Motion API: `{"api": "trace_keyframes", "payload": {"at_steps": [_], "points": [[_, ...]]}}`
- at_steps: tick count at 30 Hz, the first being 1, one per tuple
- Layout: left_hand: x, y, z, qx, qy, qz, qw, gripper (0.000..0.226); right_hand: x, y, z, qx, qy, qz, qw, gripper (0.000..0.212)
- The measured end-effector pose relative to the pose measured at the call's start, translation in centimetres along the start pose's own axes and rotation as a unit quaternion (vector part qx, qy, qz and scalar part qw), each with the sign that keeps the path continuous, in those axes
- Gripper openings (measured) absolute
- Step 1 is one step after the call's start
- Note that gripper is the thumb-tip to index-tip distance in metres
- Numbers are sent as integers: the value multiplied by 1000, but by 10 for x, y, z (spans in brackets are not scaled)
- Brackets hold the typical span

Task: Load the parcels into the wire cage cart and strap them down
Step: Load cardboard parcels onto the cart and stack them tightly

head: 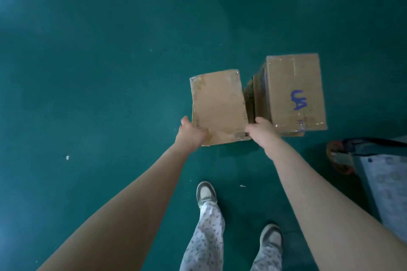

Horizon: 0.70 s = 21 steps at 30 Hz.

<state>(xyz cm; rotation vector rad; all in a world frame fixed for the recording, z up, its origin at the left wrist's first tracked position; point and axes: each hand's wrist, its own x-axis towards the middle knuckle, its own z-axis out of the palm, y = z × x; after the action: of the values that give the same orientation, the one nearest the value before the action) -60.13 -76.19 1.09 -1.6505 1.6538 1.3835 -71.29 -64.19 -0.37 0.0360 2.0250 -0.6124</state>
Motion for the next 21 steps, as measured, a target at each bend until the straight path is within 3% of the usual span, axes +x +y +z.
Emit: {"api": "trace_keyframes", "payload": {"at_steps": [6,10,14,17,21], "points": [[21,0,14,-74,-51,-33,995,54,11,-8,22,88,-38,34,995,54],[7,14,4,-76,-1,42,996,38,-3,-28,19,165,-6,18,986,51],[-16,48,-19,-94,16,106,990,37,-22,-59,-6,194,26,-36,980,47],[-44,79,-34,-108,21,142,984,38,-48,-82,-32,217,33,-68,973,57],[-89,113,-47,-111,18,202,973,37,-89,-96,-69,247,54,-101,962,43]]}}
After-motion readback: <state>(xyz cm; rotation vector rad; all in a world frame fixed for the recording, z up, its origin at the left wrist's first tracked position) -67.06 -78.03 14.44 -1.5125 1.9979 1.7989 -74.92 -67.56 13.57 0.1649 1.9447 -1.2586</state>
